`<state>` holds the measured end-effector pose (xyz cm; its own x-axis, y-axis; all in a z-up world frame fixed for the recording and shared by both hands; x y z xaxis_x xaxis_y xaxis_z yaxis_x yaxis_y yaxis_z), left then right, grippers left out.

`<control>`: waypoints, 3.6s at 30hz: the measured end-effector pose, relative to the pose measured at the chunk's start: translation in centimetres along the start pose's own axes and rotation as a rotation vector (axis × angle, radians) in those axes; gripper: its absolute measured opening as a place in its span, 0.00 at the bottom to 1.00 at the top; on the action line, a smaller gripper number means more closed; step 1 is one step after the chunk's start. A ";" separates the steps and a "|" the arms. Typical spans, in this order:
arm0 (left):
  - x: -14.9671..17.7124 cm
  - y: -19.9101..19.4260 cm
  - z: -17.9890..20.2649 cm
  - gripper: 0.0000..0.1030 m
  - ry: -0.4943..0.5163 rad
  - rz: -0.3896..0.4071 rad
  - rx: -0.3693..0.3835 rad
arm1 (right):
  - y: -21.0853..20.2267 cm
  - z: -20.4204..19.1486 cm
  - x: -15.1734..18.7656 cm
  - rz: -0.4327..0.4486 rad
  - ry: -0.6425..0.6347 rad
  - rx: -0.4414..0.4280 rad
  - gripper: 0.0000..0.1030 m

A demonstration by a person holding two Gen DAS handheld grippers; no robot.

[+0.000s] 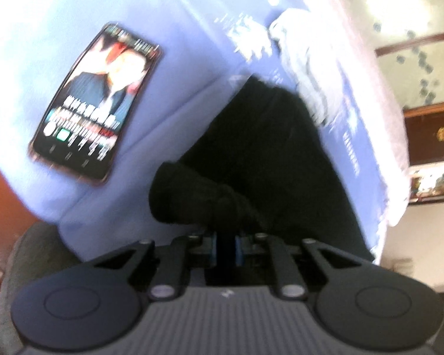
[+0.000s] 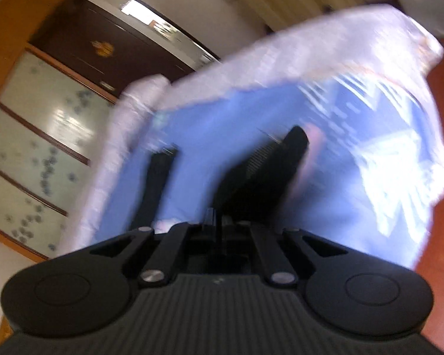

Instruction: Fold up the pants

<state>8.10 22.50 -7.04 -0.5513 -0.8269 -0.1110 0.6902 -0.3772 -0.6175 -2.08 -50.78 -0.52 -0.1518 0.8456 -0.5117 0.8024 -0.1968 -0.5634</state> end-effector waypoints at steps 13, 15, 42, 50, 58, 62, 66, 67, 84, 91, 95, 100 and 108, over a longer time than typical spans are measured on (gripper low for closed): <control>-10.9 8.7 7.6 0.09 0.022 0.085 0.056 | 12.7 -15.6 -2.7 0.053 -0.190 -0.019 0.05; -12.4 11.0 7.7 0.09 0.027 0.087 0.028 | 16.2 -17.1 -2.4 0.028 -0.189 -0.003 0.05; -8.0 4.8 5.4 0.79 0.212 0.124 0.094 | 17.1 -9.1 -1.6 -0.068 -0.215 0.083 0.48; -4.1 11.7 2.2 0.80 0.088 -0.015 0.109 | 20.7 -9.3 0.5 -0.156 -0.103 0.048 0.55; -7.2 18.1 3.8 0.90 0.106 0.057 0.115 | 25.0 -11.5 -0.3 -0.121 -0.117 0.049 0.53; -7.4 18.9 4.5 0.22 0.148 0.060 0.016 | 25.5 -11.9 -0.3 -0.120 -0.153 0.149 0.16; -8.8 17.9 4.4 0.17 0.006 -0.004 0.047 | 22.5 -13.5 -1.6 -0.049 -0.199 0.174 0.13; -9.3 17.1 5.3 0.16 0.021 0.005 0.048 | 21.5 -14.1 -2.1 -0.046 -0.206 0.180 0.13; -0.1 10.0 0.8 0.24 0.018 -0.169 -0.028 | 7.8 -1.4 -5.5 -0.214 -0.158 0.359 0.19; 1.6 8.2 -2.5 0.53 -0.007 -0.144 -0.045 | 0.2 7.8 -5.0 -0.098 0.049 0.345 0.54; 0.5 6.4 -1.6 0.55 0.027 -0.097 -0.019 | -3.0 6.0 -0.7 -0.123 -0.059 0.226 0.54; -2.3 3.4 0.9 0.55 0.109 -0.006 0.039 | -4.4 0.1 8.5 -0.243 -0.254 -0.003 0.54; -6.8 3.4 5.5 0.70 0.255 0.069 0.081 | -2.9 -8.6 21.6 -0.441 -0.508 -0.249 0.53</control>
<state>16.79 24.53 -4.14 -0.5946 -0.7242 -0.3493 0.7598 -0.3640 -0.5388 -2.73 -27.72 -4.35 -0.6935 0.4728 -0.5436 0.7032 0.2801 -0.6534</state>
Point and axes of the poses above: each gripper's, at about its wrist camera, not at the fingertips, and y roughly the way its jaws point, z to its right, x to its underside, the point moved 8 cm from there along y, roughly the way its jaws point, and after that the axes turned 10 degrees about x, right-handed, at the moved point
